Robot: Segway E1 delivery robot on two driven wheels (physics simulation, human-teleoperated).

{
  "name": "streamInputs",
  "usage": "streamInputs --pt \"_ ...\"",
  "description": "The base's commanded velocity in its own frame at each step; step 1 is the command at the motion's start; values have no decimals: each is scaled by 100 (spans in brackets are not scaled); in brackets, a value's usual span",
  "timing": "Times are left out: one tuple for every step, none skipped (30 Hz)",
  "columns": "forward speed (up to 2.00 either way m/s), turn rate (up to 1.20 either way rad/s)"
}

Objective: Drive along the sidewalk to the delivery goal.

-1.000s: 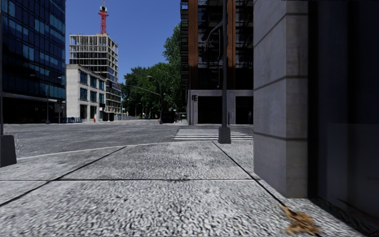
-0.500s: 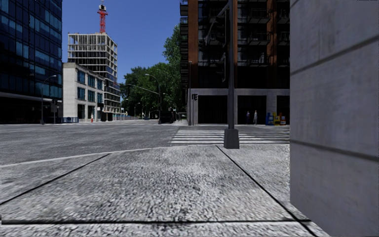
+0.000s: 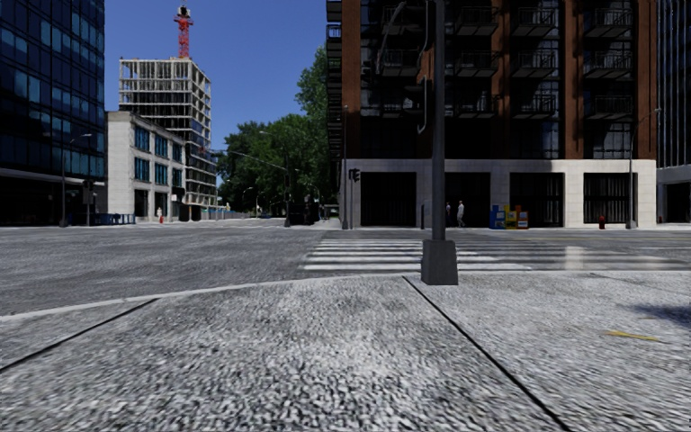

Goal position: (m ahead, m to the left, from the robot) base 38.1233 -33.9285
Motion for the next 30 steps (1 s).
streamInputs --pt "200 0" --pt "200 0" --pt "200 0" --pt "200 0" --pt "200 0" --pt "200 0" --pt "200 0" --pt "200 0" --pt "200 0" --pt "200 0" --pt "200 0" --pt "200 0" --pt "200 0" --pt "200 0" --pt "200 0" --pt "200 0" --pt "200 0" --pt "200 0" --pt "200 0" --pt "200 0" --pt "200 0" --pt "200 0" --pt "200 0" --pt "200 0" --pt "200 0" --pt "200 0" --pt "200 0" --pt "200 0" --pt "200 0" --pt "200 0"
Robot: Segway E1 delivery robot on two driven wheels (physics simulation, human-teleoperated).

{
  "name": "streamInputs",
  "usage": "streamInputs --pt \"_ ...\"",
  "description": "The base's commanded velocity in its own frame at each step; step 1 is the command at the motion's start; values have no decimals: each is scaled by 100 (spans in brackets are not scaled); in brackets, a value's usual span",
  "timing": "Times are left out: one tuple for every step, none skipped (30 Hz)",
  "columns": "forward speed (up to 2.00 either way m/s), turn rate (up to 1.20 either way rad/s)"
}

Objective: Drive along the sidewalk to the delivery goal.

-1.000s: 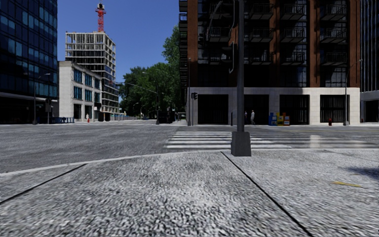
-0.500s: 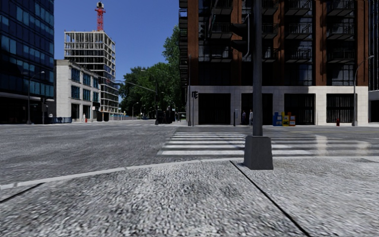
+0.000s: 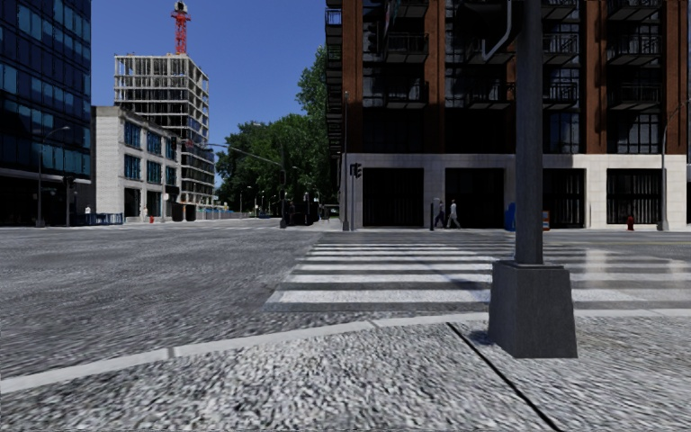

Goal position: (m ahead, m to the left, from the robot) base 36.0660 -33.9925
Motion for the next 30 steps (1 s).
streamInputs --pt "200 0" --pt "200 0" --pt "200 0" --pt "200 -3" --pt "200 -11" --pt "200 -11" --pt "200 -19" --pt "200 -22" --pt "200 -23" --pt "200 -23" --pt "200 -24" --pt "200 -24" --pt "200 -27" --pt "200 -27" --pt "200 -29" --pt "200 -29" --pt "200 -29" --pt "200 -29" --pt "200 -29" --pt "196 -30" --pt "190 -30" --pt "190 -30" --pt "182 -30" --pt "174 -30" --pt "168 -30" --pt "168 -30" --pt "165 -30" --pt "162 -31" --pt "160 -31" --pt "160 -31"
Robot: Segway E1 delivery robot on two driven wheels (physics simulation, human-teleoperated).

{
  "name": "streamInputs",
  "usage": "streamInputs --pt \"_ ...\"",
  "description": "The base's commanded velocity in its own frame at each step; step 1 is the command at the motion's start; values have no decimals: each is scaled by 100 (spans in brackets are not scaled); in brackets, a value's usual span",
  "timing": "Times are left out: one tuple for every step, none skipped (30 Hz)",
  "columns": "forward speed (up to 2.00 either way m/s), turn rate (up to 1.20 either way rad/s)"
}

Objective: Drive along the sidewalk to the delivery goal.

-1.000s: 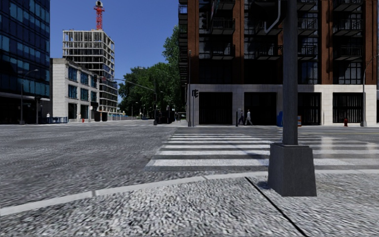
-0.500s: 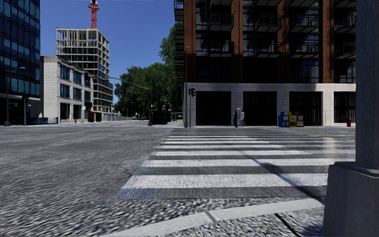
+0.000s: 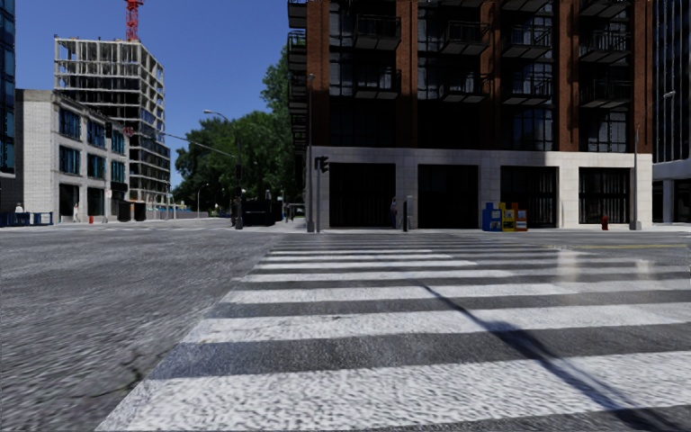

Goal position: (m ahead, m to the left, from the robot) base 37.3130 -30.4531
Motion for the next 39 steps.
streamInputs --pt "159 -31" --pt "159 -31" --pt "159 -31" --pt "159 -31" --pt "158 -31" --pt "157 -31" --pt "157 -31" --pt "157 -31" --pt "157 -31" --pt "156 -31" --pt "156 -31" --pt "156 -31" --pt "156 -31" --pt "155 -31" --pt "155 -31" --pt "155 -31" --pt "155 -31" --pt "155 -31" --pt "155 -31" --pt "155 -31" --pt "155 -31" --pt "155 -31" --pt "155 -31" --pt "155 -31" --pt "151 -31" --pt "144 -31" --pt "140 -31" --pt "138 -31" --pt "138 -31" --pt "136 -31" --pt "135 -31" --pt "133 -31" --pt "133 -31" --pt "130 -29" --pt "128 -27" --pt "128 -27" --pt "127 -23" --pt "127 -15" --pt "127 -7"
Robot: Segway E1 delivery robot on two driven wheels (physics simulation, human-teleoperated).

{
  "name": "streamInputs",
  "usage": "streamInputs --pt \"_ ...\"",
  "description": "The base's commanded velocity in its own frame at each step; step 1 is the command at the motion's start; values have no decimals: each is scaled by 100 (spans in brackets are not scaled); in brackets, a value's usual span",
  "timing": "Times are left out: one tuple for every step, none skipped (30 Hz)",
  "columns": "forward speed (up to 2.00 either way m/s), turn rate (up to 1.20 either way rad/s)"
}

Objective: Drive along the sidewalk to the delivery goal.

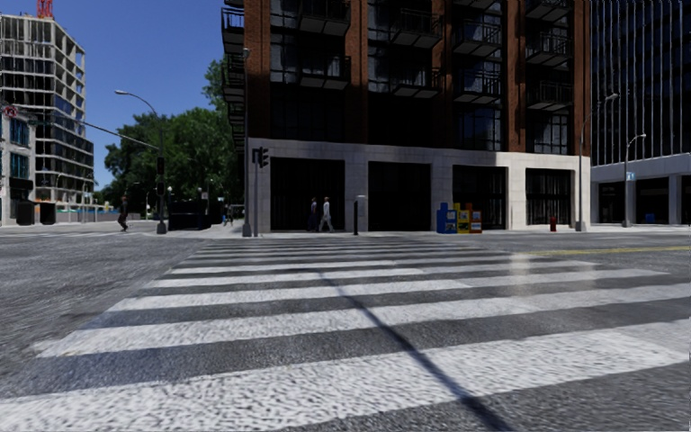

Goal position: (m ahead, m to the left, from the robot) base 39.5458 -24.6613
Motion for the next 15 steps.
streamInputs --pt "127 -7" --pt "127 -3" --pt "127 -2" --pt "127 -1" --pt "127 -1" --pt "127 -1" --pt "126 -1" --pt "126 -1" --pt "126 -1" --pt "126 -1" --pt "126 -1" --pt "126 -1" --pt "126 -1" --pt "126 -1" --pt "126 -1"
